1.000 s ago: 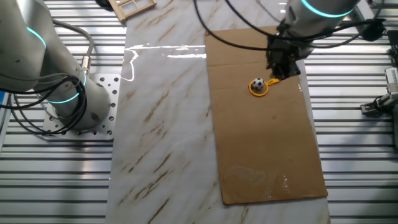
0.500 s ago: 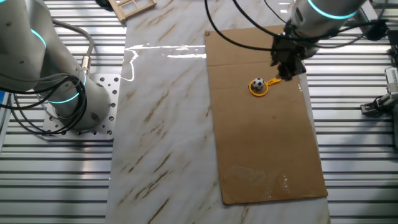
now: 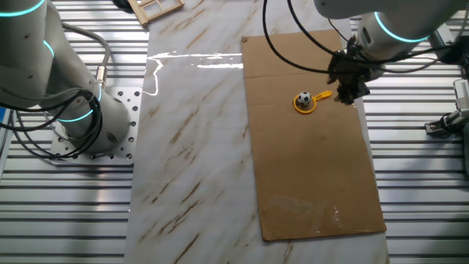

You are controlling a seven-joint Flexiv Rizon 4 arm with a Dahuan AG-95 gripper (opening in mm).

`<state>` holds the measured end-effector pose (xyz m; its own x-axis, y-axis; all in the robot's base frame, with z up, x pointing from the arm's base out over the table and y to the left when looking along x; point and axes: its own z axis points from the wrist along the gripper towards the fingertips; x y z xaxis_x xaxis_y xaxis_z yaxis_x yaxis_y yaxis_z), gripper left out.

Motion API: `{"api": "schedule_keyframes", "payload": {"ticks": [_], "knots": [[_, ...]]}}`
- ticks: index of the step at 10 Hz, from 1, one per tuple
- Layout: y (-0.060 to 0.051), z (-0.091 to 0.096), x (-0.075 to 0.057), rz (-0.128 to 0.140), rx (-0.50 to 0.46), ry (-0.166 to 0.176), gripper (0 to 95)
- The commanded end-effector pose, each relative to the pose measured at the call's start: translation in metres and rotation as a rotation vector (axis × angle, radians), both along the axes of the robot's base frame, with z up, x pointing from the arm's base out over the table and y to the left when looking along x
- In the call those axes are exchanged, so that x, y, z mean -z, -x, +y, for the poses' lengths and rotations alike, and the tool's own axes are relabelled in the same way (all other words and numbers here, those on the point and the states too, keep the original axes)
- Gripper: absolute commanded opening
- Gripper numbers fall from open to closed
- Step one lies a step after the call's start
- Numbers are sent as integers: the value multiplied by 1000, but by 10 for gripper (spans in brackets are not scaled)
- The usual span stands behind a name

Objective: Remove the bubble ring from the ball

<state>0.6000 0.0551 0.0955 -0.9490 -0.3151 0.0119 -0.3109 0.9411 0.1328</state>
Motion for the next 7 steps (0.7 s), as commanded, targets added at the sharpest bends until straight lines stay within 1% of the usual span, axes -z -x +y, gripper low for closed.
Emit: {"api": "schedule_keyframes", "payload": {"ticks": [1,2,5,7], "knots": [[-1,4,1,3,-6,1,380],[-1,7,2,3,-11,2,570],[-1,9,2,5,-22,11,570],[-1,9,2,20,-17,30,570]]}}
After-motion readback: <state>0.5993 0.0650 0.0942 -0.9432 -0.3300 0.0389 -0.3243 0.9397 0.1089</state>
